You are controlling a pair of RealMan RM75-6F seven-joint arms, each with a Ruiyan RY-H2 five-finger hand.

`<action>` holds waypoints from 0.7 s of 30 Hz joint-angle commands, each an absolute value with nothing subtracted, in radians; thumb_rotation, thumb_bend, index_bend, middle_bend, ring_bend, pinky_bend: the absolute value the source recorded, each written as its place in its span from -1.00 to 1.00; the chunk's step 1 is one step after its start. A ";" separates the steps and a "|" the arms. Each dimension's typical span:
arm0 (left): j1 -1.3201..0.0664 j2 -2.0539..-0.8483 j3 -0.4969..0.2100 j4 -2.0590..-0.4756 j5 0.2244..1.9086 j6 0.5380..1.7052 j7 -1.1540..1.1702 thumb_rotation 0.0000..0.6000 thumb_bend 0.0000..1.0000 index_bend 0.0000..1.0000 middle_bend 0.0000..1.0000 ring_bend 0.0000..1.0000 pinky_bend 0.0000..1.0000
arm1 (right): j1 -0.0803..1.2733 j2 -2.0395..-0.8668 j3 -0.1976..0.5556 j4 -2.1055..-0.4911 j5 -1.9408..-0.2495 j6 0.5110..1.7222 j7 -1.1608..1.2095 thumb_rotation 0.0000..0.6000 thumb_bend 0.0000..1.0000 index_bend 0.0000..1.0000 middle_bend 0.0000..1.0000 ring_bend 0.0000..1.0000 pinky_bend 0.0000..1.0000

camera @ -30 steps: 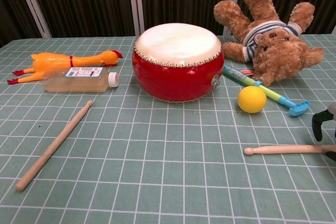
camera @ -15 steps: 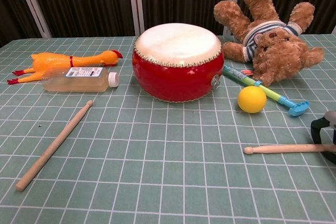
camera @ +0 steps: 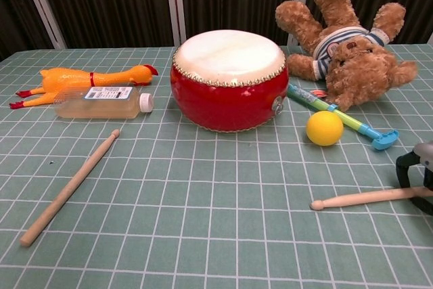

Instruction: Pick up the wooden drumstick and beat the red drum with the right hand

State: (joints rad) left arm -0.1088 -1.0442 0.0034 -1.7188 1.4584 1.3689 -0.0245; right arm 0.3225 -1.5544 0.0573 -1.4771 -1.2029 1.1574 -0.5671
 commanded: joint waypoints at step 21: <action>-0.109 -1.044 0.004 -1.722 1.456 1.367 -0.022 1.00 -0.97 -1.00 -1.00 -1.00 -0.95 | 0.383 -1.309 0.352 -1.873 -0.936 1.237 -0.491 1.00 0.21 1.00 1.00 1.00 1.00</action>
State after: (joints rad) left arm -0.1087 -1.0438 0.0036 -1.7215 1.4563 1.3676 -0.0222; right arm 0.3601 -1.3347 0.3156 -1.8444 -0.9834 1.2355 -0.4825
